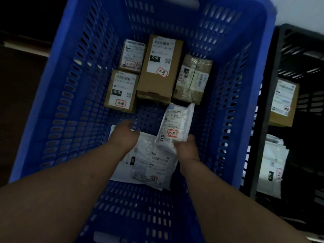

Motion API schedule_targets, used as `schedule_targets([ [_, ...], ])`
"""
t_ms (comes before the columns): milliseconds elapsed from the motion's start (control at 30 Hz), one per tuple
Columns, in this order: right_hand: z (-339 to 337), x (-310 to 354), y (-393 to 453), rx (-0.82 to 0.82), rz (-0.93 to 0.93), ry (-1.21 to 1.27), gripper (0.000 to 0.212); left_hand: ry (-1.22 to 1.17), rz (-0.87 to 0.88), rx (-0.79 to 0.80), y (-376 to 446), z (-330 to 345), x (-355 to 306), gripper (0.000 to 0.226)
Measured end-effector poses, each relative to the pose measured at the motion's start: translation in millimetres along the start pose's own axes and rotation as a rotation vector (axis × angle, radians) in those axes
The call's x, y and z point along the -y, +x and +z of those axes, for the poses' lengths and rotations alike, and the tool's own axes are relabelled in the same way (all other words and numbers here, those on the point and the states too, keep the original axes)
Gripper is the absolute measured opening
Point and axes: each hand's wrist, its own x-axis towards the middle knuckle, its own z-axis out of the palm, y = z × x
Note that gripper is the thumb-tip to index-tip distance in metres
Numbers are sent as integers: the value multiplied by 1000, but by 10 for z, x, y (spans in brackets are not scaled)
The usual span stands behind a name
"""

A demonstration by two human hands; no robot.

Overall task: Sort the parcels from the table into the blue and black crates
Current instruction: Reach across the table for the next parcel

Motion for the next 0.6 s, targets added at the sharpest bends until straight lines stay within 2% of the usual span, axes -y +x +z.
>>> schedule_targets([
  [133, 36, -195, -235, 47, 53, -196, 30, 21, -66, 46, -93, -139, 181, 53],
  [233, 239, -342, -408, 239, 77, -402, 49, 69, -91, 70, -174, -216, 327, 58],
  [300, 448, -413, -488, 323, 91, -469, 53, 112, -105, 82, -203, -282, 429, 59],
  [400, 792, -511, -553, 393, 75, -511, 54, 221, -119, 105, -197, -384, 592, 55],
  [500, 1097, -580, -597, 432, 170, -538, 48, 344, -156, 142, -181, -463, 712, 48],
  [600, 1169, -472, -686, 495, 205, -769, 44, 466, -191, 206, -207, -509, 756, 49],
])
